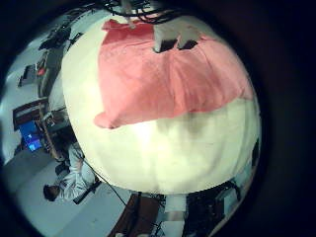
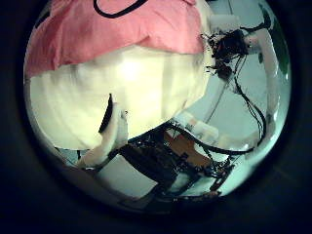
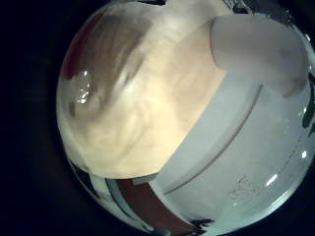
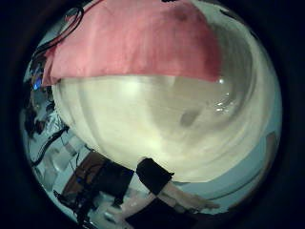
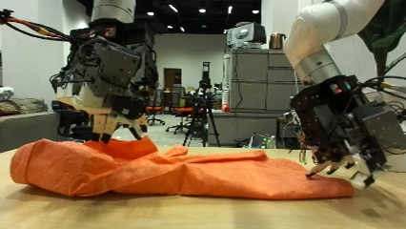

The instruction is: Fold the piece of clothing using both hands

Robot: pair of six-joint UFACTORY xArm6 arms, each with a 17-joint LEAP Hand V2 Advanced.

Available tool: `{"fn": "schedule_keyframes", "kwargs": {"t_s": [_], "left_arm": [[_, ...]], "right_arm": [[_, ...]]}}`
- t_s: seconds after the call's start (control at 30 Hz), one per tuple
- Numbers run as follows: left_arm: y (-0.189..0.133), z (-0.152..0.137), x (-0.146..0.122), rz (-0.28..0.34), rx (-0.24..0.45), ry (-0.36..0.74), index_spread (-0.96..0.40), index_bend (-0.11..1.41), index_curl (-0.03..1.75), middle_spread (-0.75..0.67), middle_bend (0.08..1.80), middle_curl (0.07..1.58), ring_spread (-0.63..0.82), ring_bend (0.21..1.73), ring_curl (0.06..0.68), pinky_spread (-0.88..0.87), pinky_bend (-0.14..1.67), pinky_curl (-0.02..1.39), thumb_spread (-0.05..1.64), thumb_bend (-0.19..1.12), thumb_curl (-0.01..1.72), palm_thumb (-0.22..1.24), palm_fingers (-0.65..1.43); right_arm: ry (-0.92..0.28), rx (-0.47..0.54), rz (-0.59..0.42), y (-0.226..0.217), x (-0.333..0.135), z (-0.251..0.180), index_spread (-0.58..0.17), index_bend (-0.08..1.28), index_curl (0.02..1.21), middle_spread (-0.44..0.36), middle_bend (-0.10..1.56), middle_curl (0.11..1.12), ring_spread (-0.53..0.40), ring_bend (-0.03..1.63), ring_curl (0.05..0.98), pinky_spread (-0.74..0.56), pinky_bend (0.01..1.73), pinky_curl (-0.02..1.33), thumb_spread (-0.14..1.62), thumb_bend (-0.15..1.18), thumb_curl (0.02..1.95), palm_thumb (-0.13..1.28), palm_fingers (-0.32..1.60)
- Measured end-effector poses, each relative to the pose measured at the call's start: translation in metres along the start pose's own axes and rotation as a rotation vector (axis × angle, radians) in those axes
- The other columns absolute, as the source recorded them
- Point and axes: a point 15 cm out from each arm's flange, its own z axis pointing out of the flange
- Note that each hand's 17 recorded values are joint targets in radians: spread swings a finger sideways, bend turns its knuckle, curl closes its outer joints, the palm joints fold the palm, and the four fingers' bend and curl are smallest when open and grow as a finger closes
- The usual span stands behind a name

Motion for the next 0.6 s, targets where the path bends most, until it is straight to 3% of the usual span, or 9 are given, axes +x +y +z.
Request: {"fn": "schedule_keyframes", "kwargs": {"t_s": [0.3,0.4,0.43,0.47,0.5,0.6], "left_arm": [[-0.001,0.001,0.000,0.000,0.000,-0.001,0.19,0.13,0.18,0.51,0.16,0.19,0.61,0.43,0.212,0.55,0.37,0.32,1.17,-0.02,0.35,0.61,-0.11],[-0.001,0.002,-0.001,0.000,-0.002,-0.002,0.19,0.13,0.18,0.51,0.16,0.19,0.61,0.43,0.214,0.55,0.37,0.32,1.17,-0.02,0.35,0.61,-0.11],[-0.001,0.002,-0.001,0.000,-0.002,-0.002,0.19,0.13,0.18,0.51,0.17,0.19,0.60,0.43,0.214,0.55,0.37,0.32,1.17,-0.02,0.35,0.61,-0.11],[-0.001,0.002,-0.001,0.000,-0.002,-0.004,0.19,0.13,0.17,0.51,0.17,0.19,0.60,0.43,0.215,0.55,0.37,0.32,1.17,-0.02,0.34,0.61,-0.11],[-0.001,0.002,-0.001,0.001,-0.003,-0.004,0.19,0.13,0.17,0.51,0.17,0.19,0.60,0.43,0.215,0.55,0.37,0.32,1.17,-0.02,0.34,0.61,-0.11],[0.000,0.002,0.000,0.003,-0.005,-0.006,0.19,0.13,0.17,0.50,0.17,0.19,0.60,0.43,0.216,0.55,0.37,0.32,1.17,-0.02,0.34,0.61,-0.11]], "right_arm": [[0.015,-0.011,-0.012,-0.008,-0.003,0.005,-0.335,0.18,0.32,-0.089,0.32,0.37,-0.007,0.47,0.240,0.18,0.30,0.25,0.92,-0.01,0.33,0.54,0.35],[0.035,-0.010,-0.014,-0.008,0.001,0.004,-0.374,0.20,0.33,-0.155,0.41,0.40,-0.157,0.62,0.264,-0.03,0.33,0.23,0.92,-0.01,0.35,0.62,0.75],[0.035,-0.008,-0.013,-0.009,0.001,0.004,-0.381,0.20,0.33,-0.165,0.42,0.40,-0.179,0.63,0.263,-0.07,0.35,0.23,0.92,-0.01,0.35,0.63,0.79],[0.036,-0.003,-0.014,-0.010,0.001,0.003,-0.407,0.22,0.34,-0.198,0.48,0.42,-0.253,0.71,0.282,-0.22,0.42,0.23,0.92,-0.01,0.35,0.66,1.07],[0.039,0.012,-0.013,-0.013,0.002,0.000,-0.419,0.24,0.37,-0.213,0.51,0.44,-0.282,0.75,0.309,-0.31,0.47,0.25,0.92,-0.01,0.36,0.68,1.19],[0.049,0.048,-0.014,-0.017,0.003,-0.009,-0.433,0.32,0.43,-0.236,0.58,0.48,-0.317,0.81,0.357,-0.44,0.57,0.30,0.92,-0.01,0.36,0.71,1.27]]}}
